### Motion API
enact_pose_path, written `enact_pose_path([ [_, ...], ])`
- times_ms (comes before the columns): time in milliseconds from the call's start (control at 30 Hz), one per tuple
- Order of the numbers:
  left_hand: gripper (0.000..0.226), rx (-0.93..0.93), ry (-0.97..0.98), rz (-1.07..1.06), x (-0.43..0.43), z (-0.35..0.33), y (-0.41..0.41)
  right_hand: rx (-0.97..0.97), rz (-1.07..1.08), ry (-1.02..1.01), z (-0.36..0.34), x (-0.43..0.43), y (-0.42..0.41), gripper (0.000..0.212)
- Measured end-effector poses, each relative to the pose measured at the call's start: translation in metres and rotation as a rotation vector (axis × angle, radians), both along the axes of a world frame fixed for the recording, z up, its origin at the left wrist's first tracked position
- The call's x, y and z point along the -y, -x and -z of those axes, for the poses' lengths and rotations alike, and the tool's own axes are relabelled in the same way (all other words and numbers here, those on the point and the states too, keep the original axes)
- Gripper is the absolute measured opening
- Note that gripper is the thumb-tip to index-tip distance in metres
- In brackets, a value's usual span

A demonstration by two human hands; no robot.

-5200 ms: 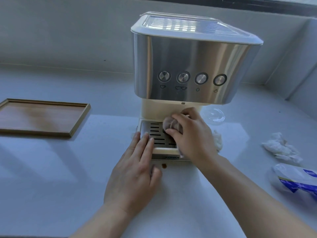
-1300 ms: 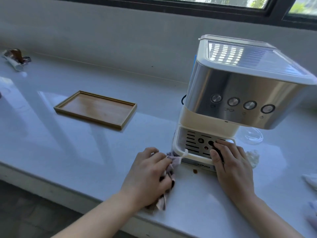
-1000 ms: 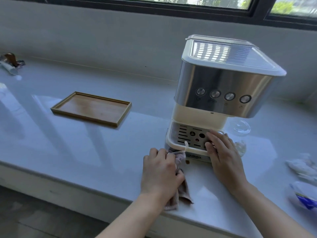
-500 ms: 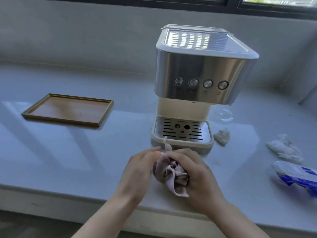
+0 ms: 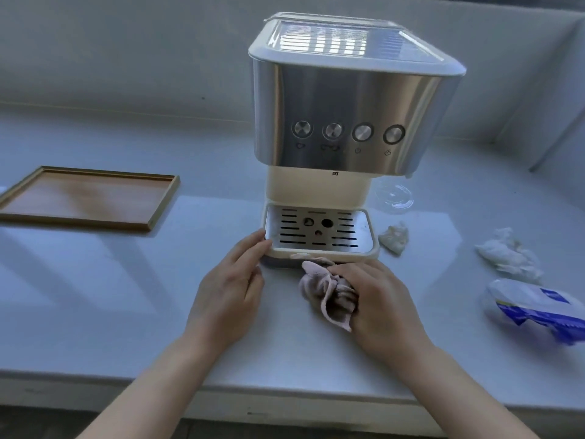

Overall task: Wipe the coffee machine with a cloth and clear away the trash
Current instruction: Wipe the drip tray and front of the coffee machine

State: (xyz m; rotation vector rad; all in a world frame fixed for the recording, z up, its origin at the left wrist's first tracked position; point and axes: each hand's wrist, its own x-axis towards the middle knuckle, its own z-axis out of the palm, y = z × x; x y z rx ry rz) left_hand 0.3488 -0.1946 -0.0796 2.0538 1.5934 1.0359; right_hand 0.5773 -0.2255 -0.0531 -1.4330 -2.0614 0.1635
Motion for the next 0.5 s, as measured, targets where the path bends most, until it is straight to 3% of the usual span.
enact_pose_path([
  [133, 0.051, -0.023, -0.008, 0.001, 0.001, 0.001, -0.001, 0.019, 0.214, 0.005, -0.001, 0.005, -0.028, 0.024],
  [267, 0.051, -0.037, -0.014, 0.006, 0.003, 0.001, -0.001, -0.162, 0.473, 0.024, -0.004, 0.011, -0.047, 0.027],
  [500, 0.053, -0.053, -0.002, 0.008, 0.002, 0.003, -0.001, 0.142, 0.447, 0.017, 0.01, 0.002, -0.036, 0.033],
])
